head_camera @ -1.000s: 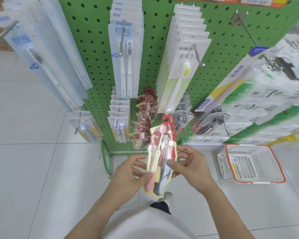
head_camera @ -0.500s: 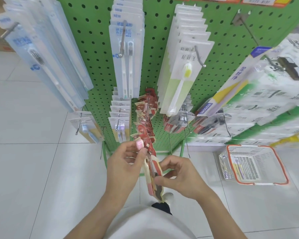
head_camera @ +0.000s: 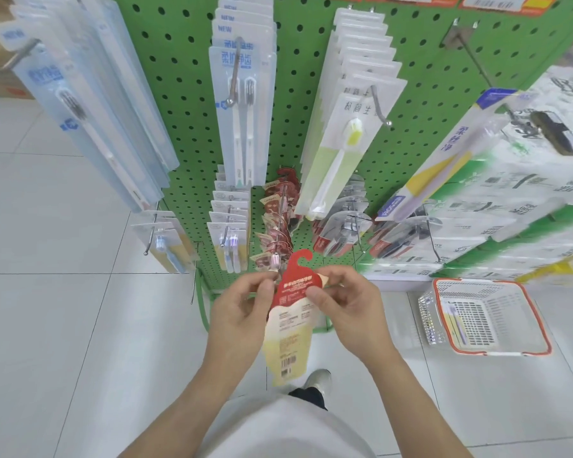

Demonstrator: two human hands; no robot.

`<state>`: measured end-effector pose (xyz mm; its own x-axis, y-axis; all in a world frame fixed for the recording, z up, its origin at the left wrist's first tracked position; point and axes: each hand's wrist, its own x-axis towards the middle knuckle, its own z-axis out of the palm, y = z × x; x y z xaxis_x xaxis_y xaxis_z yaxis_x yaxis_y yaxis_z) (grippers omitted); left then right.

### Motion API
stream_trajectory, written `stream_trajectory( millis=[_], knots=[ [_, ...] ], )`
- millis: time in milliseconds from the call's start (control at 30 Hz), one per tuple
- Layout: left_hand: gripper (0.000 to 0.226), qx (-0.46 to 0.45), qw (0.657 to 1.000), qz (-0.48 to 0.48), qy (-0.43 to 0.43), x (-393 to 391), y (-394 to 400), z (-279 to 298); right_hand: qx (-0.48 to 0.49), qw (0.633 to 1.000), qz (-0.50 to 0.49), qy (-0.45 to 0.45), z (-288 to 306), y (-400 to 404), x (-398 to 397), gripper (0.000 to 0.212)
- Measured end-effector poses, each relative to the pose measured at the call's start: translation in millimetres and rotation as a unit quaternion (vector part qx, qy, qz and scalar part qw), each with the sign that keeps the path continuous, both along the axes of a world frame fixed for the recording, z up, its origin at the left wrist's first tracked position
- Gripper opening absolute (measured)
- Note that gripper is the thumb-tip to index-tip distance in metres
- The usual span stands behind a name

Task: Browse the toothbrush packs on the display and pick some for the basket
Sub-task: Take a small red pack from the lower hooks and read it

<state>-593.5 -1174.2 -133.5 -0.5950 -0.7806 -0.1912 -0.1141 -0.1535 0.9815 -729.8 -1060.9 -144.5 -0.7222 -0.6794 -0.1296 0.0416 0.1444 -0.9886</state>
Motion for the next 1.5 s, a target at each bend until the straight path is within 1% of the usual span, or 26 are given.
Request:
stream_trajectory(
  millis=[67, 133, 167, 267, 300, 400, 467, 533, 600, 667, 733, 767, 867, 1000, 1100, 1167, 1233, 1300, 1400, 1500],
  knots=[
    [0.022, 0.004, 1.000, -0.024, 0.011, 2, 2, 5, 0.000, 1.000, -0.018, -0.006, -2, 0, -1, 0.026],
    [0.014, -0.016, 0.999, -0.035, -0.001, 2, 1, 5, -0.004, 1.000, -0.011, -0.001, -1, 0, 0, 0.025],
    [0.013, -0.029, 0.999, -0.032, -0.013, 1, 0, 5, -0.008, 1.000, -0.008, 0.004, 0, 0, 1, 0.023],
    [0.025, -0.037, 0.999, -0.007, -0.028, -1, -4, 2, -0.009, 1.000, -0.014, 0.015, 4, 0, 7, 0.015],
    [0.026, -0.035, 0.999, -0.005, -0.026, -1, -4, 2, -0.003, 1.000, -0.019, 0.022, 5, -1, 8, 0.015],
    [0.025, -0.041, 0.999, -0.026, -0.014, -1, -3, 1, 0.029, 0.998, -0.022, 0.053, 11, -7, 9, 0.023],
    [0.024, -0.034, 0.999, -0.039, -0.011, -1, -2, -1, 0.034, 0.997, -0.033, 0.053, 11, -13, 9, 0.023],
    [0.025, -0.027, 0.997, -0.062, -0.034, 2, -5, -5, 0.032, 0.997, -0.058, 0.049, 7, -17, 9, 0.022],
    [0.028, -0.018, 0.989, -0.119, -0.088, 7, -9, -11, 0.032, 0.993, -0.102, 0.048, 1, -15, 5, 0.022],
    [0.030, 0.004, 0.978, -0.162, -0.128, 13, -8, -19, 0.037, 0.990, -0.134, 0.017, -2, -10, -3, 0.023],
    [0.031, 0.015, 0.978, -0.155, -0.138, 17, -6, -23, 0.048, 0.990, -0.129, -0.037, -3, -4, -10, 0.022],
    [0.031, 0.012, 0.980, -0.143, -0.140, 18, -6, -24, 0.059, 0.991, -0.114, -0.043, -3, -1, -13, 0.022],
    [0.031, -0.013, 0.982, -0.124, -0.142, 17, -8, -22, 0.098, 0.992, -0.080, -0.001, -5, 6, -14, 0.021],
    [0.040, -0.039, 0.975, -0.164, -0.143, 19, -10, -24, 0.102, 0.987, -0.125, 0.022, -8, 9, -12, 0.021],
    [0.050, -0.061, 0.961, -0.209, -0.168, 23, -11, -31, 0.092, 0.981, -0.172, 0.013, -13, 11, -13, 0.018],
    [0.053, -0.051, 0.962, -0.211, -0.169, 25, -12, -34, 0.099, 0.981, -0.168, 0.001, -15, 13, -13, 0.018],
    [0.056, -0.049, 0.965, -0.200, -0.163, 26, -14, -36, 0.108, 0.984, -0.141, -0.016, -16, 14, -14, 0.024],
    [0.058, -0.049, 0.969, -0.189, -0.151, 27, -16, -38, 0.116, 0.986, -0.118, -0.024, -14, 15, -14, 0.037],
    [0.059, -0.047, 0.972, -0.188, -0.131, 25, -18, -38, 0.150, 0.983, -0.107, 0.006, -12, 13, -14, 0.054],
    [0.059, -0.052, 0.973, -0.188, -0.125, 22, -18, -36, 0.153, 0.981, -0.115, 0.018, -9, 10, -11, 0.058]
  ],
)
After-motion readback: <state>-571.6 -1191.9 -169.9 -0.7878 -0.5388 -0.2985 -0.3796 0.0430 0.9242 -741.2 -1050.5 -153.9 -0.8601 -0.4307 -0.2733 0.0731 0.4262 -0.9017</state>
